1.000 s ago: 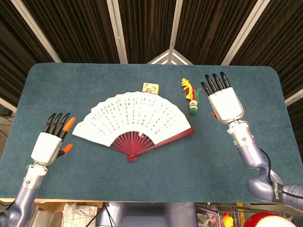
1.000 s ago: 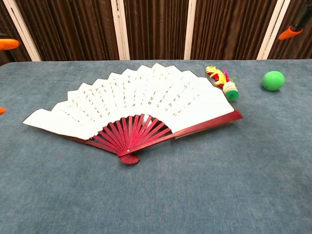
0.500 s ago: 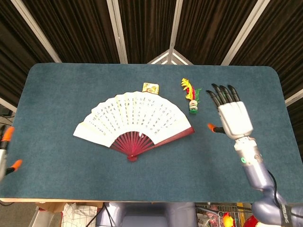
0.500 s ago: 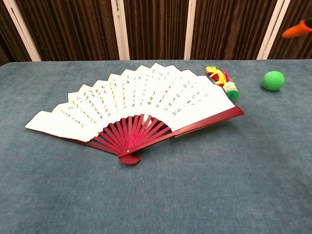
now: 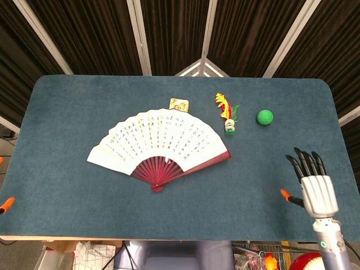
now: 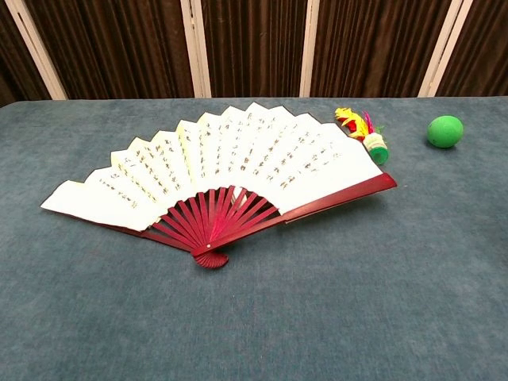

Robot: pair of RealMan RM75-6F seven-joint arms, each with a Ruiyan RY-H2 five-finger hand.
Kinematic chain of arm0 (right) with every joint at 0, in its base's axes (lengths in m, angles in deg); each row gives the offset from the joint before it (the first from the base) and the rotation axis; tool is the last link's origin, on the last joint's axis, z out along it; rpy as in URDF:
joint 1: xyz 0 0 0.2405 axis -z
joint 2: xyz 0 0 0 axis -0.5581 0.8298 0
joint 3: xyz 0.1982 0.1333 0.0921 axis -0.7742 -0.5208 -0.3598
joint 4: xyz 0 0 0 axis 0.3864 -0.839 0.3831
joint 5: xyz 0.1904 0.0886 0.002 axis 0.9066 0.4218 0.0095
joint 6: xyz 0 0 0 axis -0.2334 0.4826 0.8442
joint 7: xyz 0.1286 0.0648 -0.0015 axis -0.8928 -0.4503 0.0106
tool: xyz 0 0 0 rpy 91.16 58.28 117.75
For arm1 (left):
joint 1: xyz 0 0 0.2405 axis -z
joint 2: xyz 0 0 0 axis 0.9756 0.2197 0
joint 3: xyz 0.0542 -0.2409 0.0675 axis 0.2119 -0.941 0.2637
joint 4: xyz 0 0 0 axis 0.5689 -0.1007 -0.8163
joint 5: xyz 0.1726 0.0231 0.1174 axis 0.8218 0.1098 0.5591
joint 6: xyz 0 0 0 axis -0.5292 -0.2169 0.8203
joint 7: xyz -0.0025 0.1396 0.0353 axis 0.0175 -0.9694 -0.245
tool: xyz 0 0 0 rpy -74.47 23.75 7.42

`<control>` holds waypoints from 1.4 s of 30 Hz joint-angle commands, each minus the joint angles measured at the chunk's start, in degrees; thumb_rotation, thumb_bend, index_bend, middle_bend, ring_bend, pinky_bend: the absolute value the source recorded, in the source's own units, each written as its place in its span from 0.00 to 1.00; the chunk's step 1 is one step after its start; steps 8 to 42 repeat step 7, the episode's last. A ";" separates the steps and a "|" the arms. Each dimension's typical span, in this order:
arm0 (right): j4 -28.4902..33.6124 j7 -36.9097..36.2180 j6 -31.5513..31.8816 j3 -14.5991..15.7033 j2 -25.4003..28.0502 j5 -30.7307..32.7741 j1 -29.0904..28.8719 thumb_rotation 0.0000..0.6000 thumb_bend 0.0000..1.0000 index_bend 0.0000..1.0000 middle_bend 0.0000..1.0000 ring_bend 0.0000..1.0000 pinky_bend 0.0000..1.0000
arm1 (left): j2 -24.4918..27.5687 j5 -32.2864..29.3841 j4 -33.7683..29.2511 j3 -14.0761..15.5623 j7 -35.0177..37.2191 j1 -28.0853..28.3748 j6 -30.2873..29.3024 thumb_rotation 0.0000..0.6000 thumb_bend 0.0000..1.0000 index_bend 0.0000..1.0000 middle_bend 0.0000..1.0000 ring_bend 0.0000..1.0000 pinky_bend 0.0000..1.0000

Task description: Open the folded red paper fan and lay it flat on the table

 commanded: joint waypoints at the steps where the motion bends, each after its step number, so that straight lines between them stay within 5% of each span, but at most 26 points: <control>1: -3.86 -3.60 -0.27 0.82 -0.48 -0.35 1.99 1.00 0.08 0.19 0.08 0.09 0.09 | -0.64 0.66 0.17 -0.11 -1.36 -0.60 -0.30 1.00 0.16 0.06 0.00 0.00 0.00; 7: -4.53 -6.00 0.63 -0.44 -0.31 -0.86 3.31 1.00 0.08 0.19 0.08 0.09 0.09 | -3.73 1.75 2.70 -1.61 -5.74 -0.78 -1.21 1.00 0.16 0.05 0.00 0.00 0.00; 42: -4.53 -6.00 0.63 -0.44 -0.31 -0.86 3.31 1.00 0.08 0.19 0.08 0.09 0.09 | -3.73 1.75 2.70 -1.61 -5.74 -0.78 -1.21 1.00 0.16 0.05 0.00 0.00 0.00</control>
